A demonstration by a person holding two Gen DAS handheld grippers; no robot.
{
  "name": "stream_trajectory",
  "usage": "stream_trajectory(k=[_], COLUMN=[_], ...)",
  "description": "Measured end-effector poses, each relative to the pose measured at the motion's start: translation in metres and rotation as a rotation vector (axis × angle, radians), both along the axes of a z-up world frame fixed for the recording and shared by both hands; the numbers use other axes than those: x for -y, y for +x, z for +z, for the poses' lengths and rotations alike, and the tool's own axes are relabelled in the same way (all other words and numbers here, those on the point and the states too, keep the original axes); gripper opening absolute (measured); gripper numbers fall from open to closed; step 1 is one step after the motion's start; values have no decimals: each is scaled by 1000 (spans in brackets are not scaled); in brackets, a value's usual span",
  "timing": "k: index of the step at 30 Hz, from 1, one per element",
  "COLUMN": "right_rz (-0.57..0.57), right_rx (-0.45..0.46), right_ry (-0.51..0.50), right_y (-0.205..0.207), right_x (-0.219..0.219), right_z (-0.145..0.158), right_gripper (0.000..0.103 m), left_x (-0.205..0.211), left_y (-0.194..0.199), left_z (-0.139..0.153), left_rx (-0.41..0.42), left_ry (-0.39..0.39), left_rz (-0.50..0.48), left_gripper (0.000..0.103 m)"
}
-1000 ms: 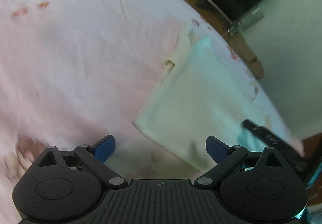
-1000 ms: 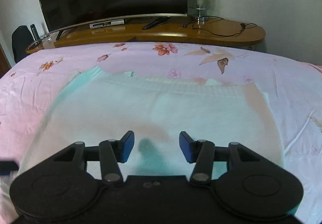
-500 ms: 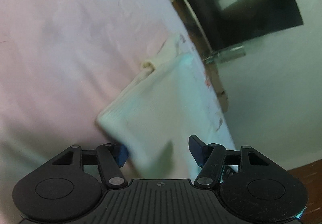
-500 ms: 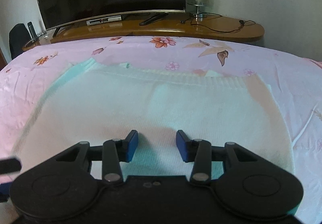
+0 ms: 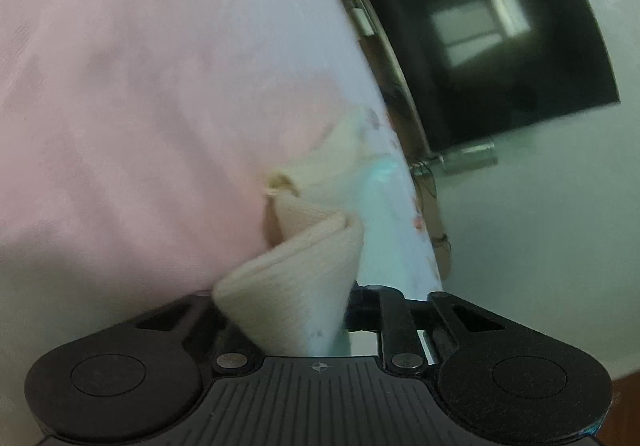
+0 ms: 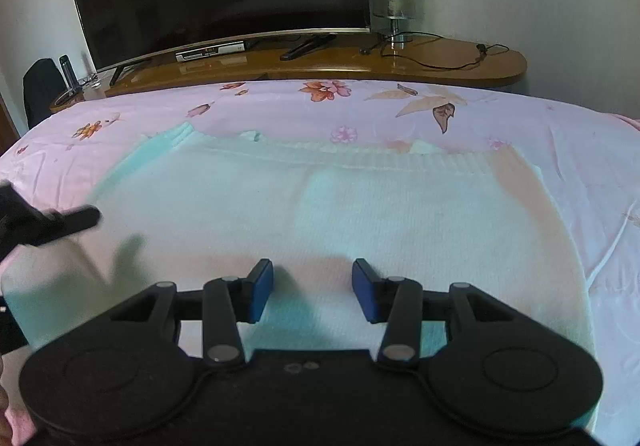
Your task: Fold small clothes
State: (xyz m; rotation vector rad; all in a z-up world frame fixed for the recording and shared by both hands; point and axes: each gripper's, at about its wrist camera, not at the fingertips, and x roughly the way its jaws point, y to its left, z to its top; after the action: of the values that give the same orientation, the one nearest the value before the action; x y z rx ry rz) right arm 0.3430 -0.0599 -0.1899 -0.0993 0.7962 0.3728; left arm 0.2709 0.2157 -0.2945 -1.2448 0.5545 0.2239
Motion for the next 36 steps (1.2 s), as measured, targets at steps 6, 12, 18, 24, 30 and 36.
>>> stream_trajectory(k=[6, 12, 18, 24, 30, 36], right_rz=[15, 61, 50, -86, -189, -221], right_rx=[41, 71, 43, -9, -97, -207], right_ry=[-61, -141, -68, 167, 344, 537], right_y=[-1, -5, -2, -2, -9, -18], right_x=[-6, -16, -5, 69, 148, 182], right_z=[1, -10, -6, 23, 24, 11], right_gripper=[38, 39, 39, 41, 42, 46], left_x=[2, 14, 51, 123, 198, 223], left_y=[4, 12, 30, 54, 57, 42], left_z=[12, 40, 88, 108, 87, 102], left_rx=[-10, 33, 124, 172, 96, 87], left_ry=[45, 178, 400, 521, 575, 745], left_rz=[-8, -62, -210, -444, -706, -761], left_gripper=[15, 14, 13, 13, 14, 17])
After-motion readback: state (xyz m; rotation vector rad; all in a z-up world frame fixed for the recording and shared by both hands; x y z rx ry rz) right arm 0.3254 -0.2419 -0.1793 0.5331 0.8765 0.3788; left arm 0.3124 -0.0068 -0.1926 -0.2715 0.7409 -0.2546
